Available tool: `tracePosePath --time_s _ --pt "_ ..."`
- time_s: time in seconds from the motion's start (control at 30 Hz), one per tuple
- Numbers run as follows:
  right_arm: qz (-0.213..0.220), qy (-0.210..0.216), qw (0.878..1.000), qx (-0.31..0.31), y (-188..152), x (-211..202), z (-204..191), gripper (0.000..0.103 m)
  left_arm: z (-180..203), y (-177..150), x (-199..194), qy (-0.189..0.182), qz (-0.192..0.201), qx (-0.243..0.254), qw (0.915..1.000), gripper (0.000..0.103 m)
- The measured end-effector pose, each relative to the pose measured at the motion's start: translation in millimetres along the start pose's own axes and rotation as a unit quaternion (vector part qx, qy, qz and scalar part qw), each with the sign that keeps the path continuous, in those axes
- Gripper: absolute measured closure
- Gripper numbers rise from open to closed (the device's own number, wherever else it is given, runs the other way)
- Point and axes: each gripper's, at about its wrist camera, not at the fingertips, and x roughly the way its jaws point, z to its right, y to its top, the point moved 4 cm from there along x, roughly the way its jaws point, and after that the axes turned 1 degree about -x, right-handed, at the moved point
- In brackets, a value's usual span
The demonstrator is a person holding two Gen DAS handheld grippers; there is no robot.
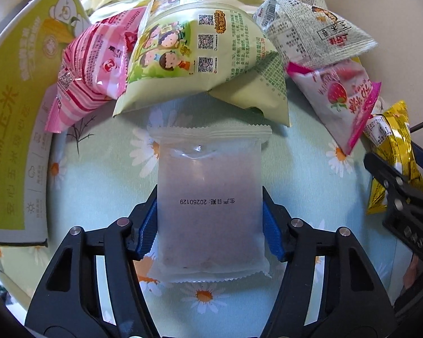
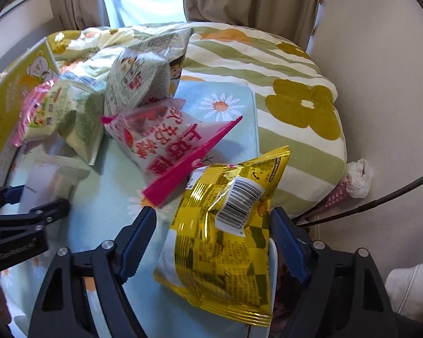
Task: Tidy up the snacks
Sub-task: 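Grasp the white translucent pack with the left tool while the right tool grasps the yellow bag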
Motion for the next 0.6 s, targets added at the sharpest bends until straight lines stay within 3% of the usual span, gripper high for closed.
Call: tracePosePath --time_s 0.07,0.13,0.6 --pt "-0.003 -0.003 1.000 -0.004 1.3 3.5 -0.3 0.031 -2.7 -7.2 -1.1 -0.001 -0.001 0.000 1.0000 0.043" --pt "-0.007 -0.006 1.000 -0.009 1.2 5.6 -1.7 0.043 -5.5 -10.3 -2.5 -0.003 -0.002 -0.003 1.0000 0.043" --pt "-0.015 -0.014 1.000 -0.003 -6.3 -14.6 -12.3 0.045 -23.7 -23.7 -15.7 -0.017 0.000 -0.026 0.9995 0.044"
